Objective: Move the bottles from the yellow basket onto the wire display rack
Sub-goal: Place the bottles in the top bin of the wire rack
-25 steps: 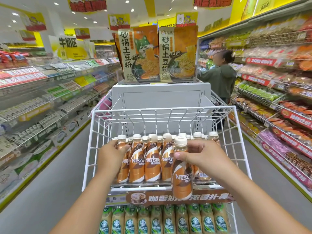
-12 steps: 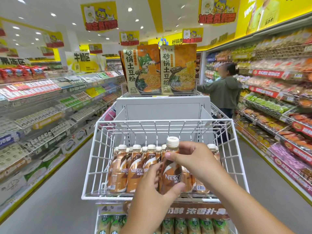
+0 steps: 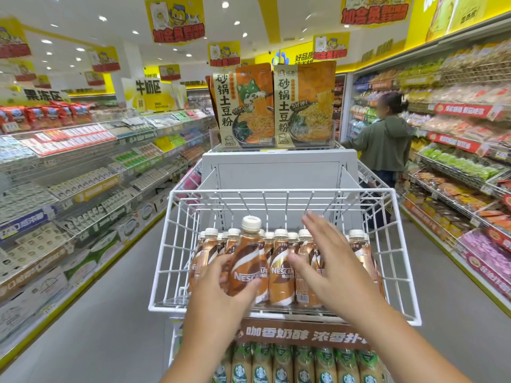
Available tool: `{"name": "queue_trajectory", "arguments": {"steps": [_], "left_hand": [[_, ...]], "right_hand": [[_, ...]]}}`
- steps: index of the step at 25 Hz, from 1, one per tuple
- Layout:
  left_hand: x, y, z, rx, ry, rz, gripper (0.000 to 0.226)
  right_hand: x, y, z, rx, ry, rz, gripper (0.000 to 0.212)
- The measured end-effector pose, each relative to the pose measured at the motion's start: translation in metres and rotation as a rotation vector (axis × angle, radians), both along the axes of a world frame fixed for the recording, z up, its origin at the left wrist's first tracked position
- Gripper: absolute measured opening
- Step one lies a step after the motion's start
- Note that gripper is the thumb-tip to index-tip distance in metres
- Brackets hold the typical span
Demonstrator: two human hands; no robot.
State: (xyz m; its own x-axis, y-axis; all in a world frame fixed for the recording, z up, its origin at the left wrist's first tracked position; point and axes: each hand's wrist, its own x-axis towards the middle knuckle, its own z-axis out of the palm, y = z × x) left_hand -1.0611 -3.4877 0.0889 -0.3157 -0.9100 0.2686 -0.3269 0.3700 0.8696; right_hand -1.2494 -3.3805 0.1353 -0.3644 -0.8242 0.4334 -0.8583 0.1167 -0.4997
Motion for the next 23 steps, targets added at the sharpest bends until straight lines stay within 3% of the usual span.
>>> {"name": "queue_trajectory", "arguments": {"steps": [6, 9, 12, 23], "left_hand": [[0.044, -0.051, 0.000, -0.060, -0.110, 0.269, 0.050], [0.046, -0.063, 0.000, -0.079, -0.189, 0.327, 0.028], [0.042, -0.075, -0.006, -0.108, -0.275, 0.354, 0.020], [0.036, -0.089, -0.037, -0.147, -0.412, 0.402, 0.057]], "right_hand": [[-0.009, 0.010, -0.033, 0.057, 0.126, -0.099, 0.080], [-0.010, 0.010, -0.041, 0.069, 0.117, -0.116, 0.082], [-0.010, 0.010, -0.045, 0.089, 0.113, -0.125, 0.082], [-0.008, 0.009, -0.061, 0.104, 0.040, -0.096, 0.078]]}}
